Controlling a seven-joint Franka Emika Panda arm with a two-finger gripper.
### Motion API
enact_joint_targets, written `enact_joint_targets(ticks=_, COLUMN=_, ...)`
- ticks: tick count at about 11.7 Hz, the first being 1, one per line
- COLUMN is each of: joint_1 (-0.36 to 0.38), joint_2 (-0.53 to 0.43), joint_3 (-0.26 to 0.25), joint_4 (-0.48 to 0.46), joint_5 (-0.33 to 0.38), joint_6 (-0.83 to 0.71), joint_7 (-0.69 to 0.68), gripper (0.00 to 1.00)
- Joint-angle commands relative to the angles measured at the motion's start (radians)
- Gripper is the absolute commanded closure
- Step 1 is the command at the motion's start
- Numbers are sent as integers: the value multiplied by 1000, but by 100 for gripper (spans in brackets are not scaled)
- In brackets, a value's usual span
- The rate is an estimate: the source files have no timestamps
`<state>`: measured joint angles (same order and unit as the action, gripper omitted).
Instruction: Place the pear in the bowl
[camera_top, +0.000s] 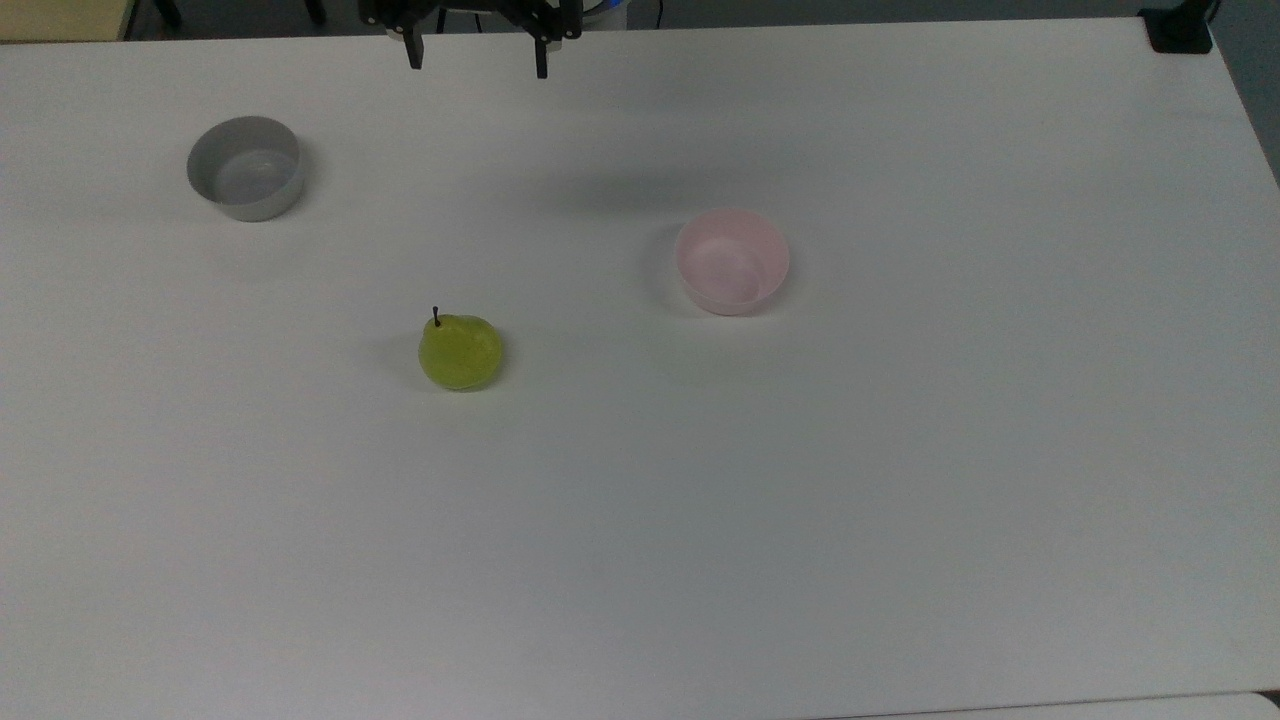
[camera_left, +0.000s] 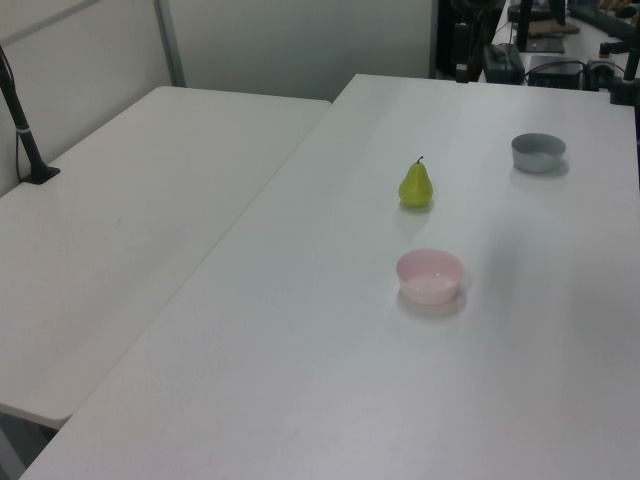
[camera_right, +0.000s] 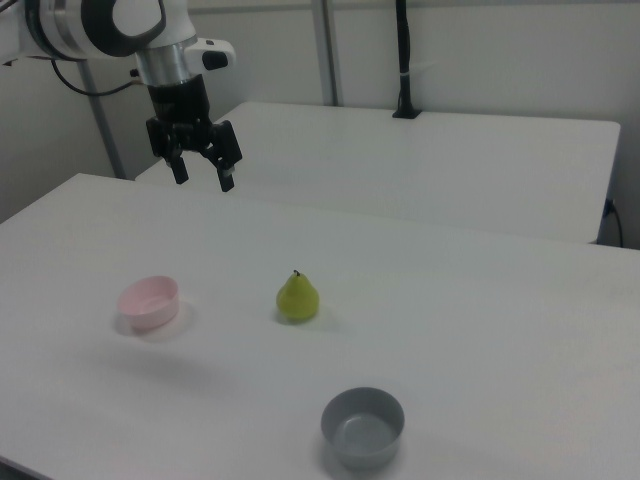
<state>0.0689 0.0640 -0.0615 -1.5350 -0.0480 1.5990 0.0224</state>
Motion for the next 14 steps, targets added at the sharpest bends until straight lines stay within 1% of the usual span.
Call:
enact_joint_targets(ticks=1, joint_1=-6, joint_2=-20, joint_3=6, joint_4=-22, joint_5=3, joint_6=7, joint_7=-10, gripper=0)
enact_joint_targets(ticks=10, joint_1=-12, joint_2=-13, joint_3=6, joint_4=-17, joint_5=7, joint_6=13, joint_7=-13, gripper=0)
enact_joint_targets(ticks=14, joint_1=-14, joint_2=16, joint_3=6, joint_4=-13, joint_5=7, joint_6=38, joint_7=-13, gripper=0)
